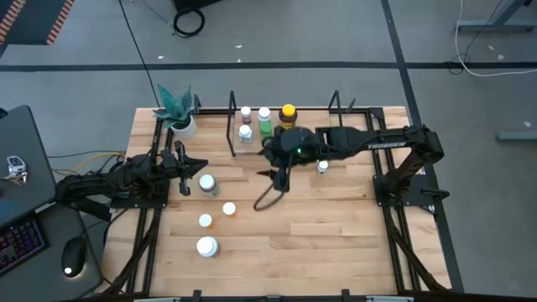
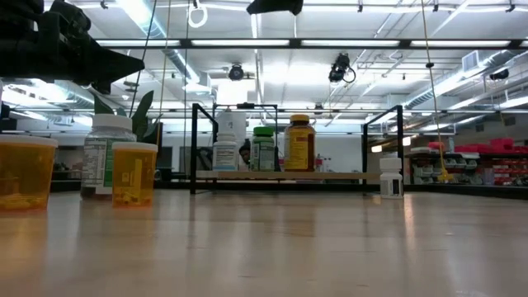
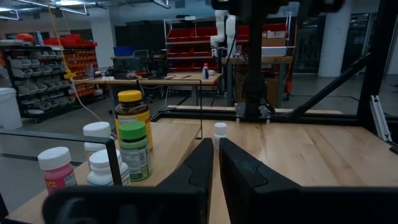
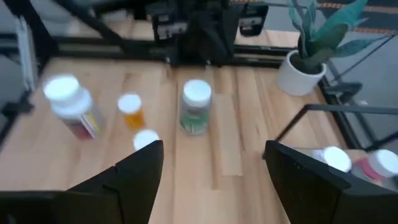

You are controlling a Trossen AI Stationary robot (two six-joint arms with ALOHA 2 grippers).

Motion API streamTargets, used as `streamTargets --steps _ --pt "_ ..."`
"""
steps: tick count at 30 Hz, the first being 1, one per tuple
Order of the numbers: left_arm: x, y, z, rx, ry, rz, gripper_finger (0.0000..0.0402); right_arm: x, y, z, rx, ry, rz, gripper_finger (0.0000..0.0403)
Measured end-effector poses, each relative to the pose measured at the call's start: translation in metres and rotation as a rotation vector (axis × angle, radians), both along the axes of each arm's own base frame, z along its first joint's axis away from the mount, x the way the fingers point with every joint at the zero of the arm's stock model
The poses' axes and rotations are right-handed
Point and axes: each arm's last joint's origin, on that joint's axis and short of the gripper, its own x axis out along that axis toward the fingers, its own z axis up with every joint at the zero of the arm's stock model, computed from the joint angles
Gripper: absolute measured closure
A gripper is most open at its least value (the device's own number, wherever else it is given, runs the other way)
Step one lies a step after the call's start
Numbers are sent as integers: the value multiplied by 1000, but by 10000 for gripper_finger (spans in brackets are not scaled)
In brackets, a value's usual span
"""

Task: Pick and place medicine bottles onto shelf by color
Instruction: Put the green pill bottle on the shelf

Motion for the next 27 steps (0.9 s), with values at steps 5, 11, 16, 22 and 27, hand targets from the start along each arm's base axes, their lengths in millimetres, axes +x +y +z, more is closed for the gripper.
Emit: streamTargets --steps 5,11,16,22,27 --pt "0 0 0 0 0 1 374 -7 26 -11 -141 82 23 115" --pt "0 0 0 0 -1 0 375 -31 30 -46 -184 68 47 129" --pt "0 0 0 0 -1 0 368 -78 14 -50 -146 -97 7 140" --pt "0 0 1 2 -14 0 368 -133 5 -46 -150 -306 -8 144" --pt "0 0 2 -37 -28 -5 374 -177 -1 -40 -171 -406 4 144"
